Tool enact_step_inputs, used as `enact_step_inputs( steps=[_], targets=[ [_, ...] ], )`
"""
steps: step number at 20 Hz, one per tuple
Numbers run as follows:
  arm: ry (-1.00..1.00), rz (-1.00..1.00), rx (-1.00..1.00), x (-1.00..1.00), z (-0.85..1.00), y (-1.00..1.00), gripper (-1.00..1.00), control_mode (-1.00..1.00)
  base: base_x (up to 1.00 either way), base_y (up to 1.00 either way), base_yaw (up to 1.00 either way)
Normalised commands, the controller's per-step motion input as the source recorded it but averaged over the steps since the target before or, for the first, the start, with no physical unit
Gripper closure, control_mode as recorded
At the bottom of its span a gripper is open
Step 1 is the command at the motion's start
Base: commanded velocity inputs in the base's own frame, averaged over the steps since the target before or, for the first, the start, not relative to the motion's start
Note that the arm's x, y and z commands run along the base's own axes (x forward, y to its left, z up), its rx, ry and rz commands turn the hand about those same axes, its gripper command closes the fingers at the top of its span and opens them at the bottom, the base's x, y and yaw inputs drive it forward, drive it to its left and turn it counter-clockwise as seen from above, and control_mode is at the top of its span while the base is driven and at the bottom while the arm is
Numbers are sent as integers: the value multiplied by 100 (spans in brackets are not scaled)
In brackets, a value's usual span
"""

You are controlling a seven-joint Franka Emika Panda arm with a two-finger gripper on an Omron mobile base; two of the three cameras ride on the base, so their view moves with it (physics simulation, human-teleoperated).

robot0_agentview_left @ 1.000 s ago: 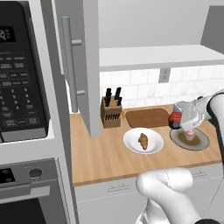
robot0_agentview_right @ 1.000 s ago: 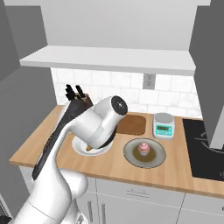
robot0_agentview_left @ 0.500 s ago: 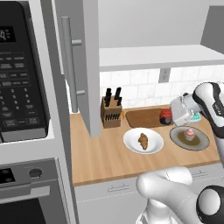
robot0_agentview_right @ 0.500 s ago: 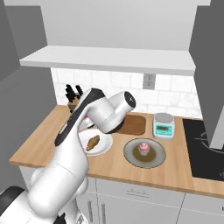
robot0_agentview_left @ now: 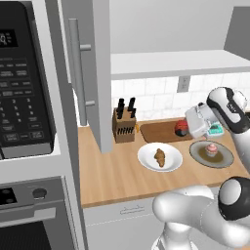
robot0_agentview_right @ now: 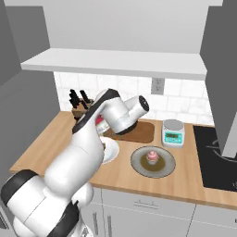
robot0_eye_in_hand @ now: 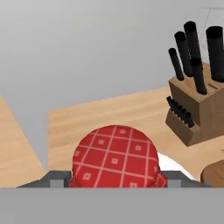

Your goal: From the different types of pastries on the counter, select a croissant and place it on the cutting board. Then retrieve a jar of jam from the cabinet and place it alongside the croissant on the cutting board.

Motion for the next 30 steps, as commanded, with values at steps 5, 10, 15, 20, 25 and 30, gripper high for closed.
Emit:
enact_step_inputs(
  steps=[5,10,15,20,25,30],
  targets=[
    [-16,7,0,53,-34,-12,100,-100,0,0,0],
    [-14,14,0,49,-1,-31,100,-100,0,0,0],
    [1,15,1,4,0,2,100,-100,0,0,0],
    [0,3,0,52,-3,4,100,-100,0,0,0],
    [0,0,0,65,-26,0,100,-100,0,0,0],
    [0,0,0,60,-38,0,100,-100,0,0,0]
  ],
)
